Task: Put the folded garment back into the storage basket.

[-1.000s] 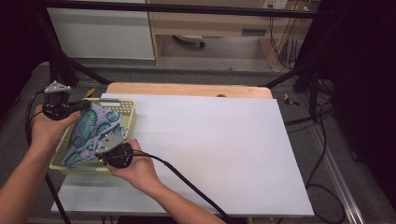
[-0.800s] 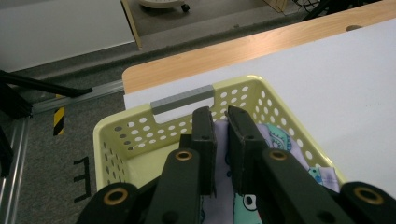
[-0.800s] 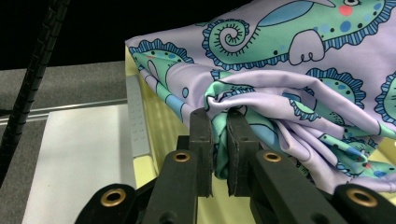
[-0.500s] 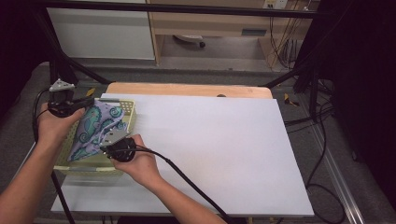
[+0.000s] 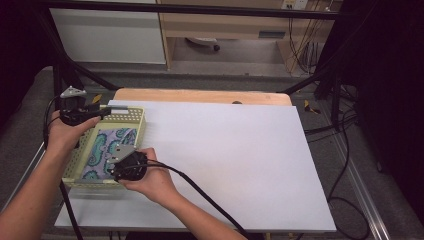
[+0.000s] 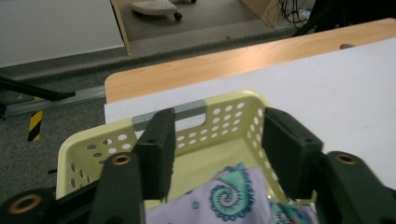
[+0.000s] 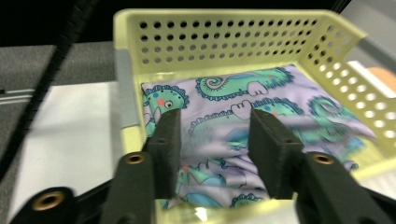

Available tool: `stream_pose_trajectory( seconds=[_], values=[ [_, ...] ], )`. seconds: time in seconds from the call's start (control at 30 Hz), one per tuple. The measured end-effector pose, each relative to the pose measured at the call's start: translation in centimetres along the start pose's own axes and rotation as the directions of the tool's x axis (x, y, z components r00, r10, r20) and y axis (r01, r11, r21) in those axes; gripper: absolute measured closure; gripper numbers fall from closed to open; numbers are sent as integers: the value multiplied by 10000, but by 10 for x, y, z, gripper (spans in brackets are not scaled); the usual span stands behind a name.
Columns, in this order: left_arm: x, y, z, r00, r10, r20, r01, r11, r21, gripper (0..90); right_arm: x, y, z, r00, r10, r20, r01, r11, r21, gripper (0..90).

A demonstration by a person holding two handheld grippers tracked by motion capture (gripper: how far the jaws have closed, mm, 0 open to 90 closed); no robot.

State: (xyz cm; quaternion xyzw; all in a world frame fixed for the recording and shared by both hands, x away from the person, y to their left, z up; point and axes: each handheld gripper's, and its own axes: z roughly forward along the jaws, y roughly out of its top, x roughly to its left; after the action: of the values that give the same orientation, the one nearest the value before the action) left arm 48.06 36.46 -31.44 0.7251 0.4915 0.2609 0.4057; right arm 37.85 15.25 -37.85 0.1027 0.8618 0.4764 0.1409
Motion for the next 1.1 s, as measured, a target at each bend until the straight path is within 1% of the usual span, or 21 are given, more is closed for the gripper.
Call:
stream_pose_trajectory(
  seconds=[0.07, 0.1, 0.13, 0.17, 0.2, 0.23, 0.27, 0.33, 0.37, 0.4, 0.43, 0.47, 0.53, 0.57, 0.6, 0.63, 0.77, 0.83, 0.9, 0.97, 1.1],
  values=[
    [-6, 0, -6, 10000, 10, 30, -10, 9999, -120, 406, 0, 1, -15, 9999, -31, 147, 32, 9999, -121, 466],
    [-9, 0, -9, 10000, 73, 17, -73, 9999, -132, 372, -1, 0, -32, 9994, 40, 351, -31, 9996, -283, 410],
    [-13, 0, -12, 9999, 116, 34, -115, 9998, -190, 357, -2, -1, -41, 9990, 92, 430, -79, 9995, -311, 377],
    [-18, 0, -15, 9999, 124, 81, -122, 9997, -201, 357, -2, -1, -41, 9990, 92, 430, -79, 9995, -311, 377],
    [-22, -1, -18, 9999, 120, 122, -116, 9995, -288, 317, -5, -5, -56, 9972, 142, 739, -126, 9997, -227, 285],
    [-27, -1, -21, 9998, 123, 157, -116, 9991, -400, 317, -5, -5, -56, 9972, 142, 739, -126, 9997, -227, 285],
    [-31, -2, -24, 9998, 91, 168, -83, 9988, -481, 296, -8, -7, -63, 9959, 237, 873, -225, 9996, -139, 253],
    [-39, -5, -27, 9999, -28, 133, 34, 9990, -444, 208, -13, -12, -75, 9930, 356, 1126, -349, 9994, -81, 197],
    [-43, -7, -29, 9998, -155, 152, 162, 9987, -474, 174, -20, -18, -83, 9886, 674, 1349, -666, 9977, -103, 152],
    [-47, -9, -30, 9993, -296, 240, 309, 9980, -551, 174, -20, -18, -83, 9886, 674, 1349, -666, 9977, -103, 152],
    [-50, -11, -32, 9989, -372, 297, 390, 9973, -621, 155, -24, -20, -86, 9869, 828, 1384, -822, 9966, -96, 136],
    [-54, -13, -33, 9990, -365, 270, 383, 9969, -694, 139, -28, -23, -89, 9844, 1007, 1439, -1008, 9949, -70, 129],
    [-62, -18, -36, 9999, -124, -2, 124, 9974, -712, 126, -35, -28, -96, 9805, 1351, 1425, -1327, 9908, -263, 119],
    [-65, -21, -38, 9999, -148, -29, 145, 9968, -781, 114, -41, -31, -101, 9769, 1530, 1492, -1494, 9882, -347, 92],
    [-68, -23, -39, 9995, -294, 64, 298, 9960, -847, 114, -41, -31, -101, 9769, 1530, 1492, -1494, 9882, -347, 92],
    [-71, -25, -40, 9991, -384, 168, 398, 9953, -879, 95, -47, -34, -106, 9725, 1725, 1566, -1680, 9849, -413, 60],
    [-87, -33, -46, 9991, -250, 343, 280, 9953, -925, 91, -54, -37, -112, 9697, 1845, 1602, -1794, 9827, -457, 38],
    [-95, -36, -50, 9986, -174, 494, 220, 9954, -937, 84, -57, -37, -117, 9712, 1732, 1637, -1669, 9846, -518, 51],
    [-104, -41, -54, 9981, -89, 606, 156, 9936, -1117, 45, -63, -39, -125, 9707, 1778, 1614, -1698, 9835, -623, 42],
    [-112, -47, -57, 9979, 72, 649, 9, 9924, -1232, 43, -65, -39, -128, 9692, 1847, 1629, -1763, 9822, -650, 39],
    [-125, -58, -58, 9966, -72, 824, 173, 9922, -1233, 46, -73, -44, -137, 9627, 2059, 1755, -1952, 9778, -761, 39]
  ],
)
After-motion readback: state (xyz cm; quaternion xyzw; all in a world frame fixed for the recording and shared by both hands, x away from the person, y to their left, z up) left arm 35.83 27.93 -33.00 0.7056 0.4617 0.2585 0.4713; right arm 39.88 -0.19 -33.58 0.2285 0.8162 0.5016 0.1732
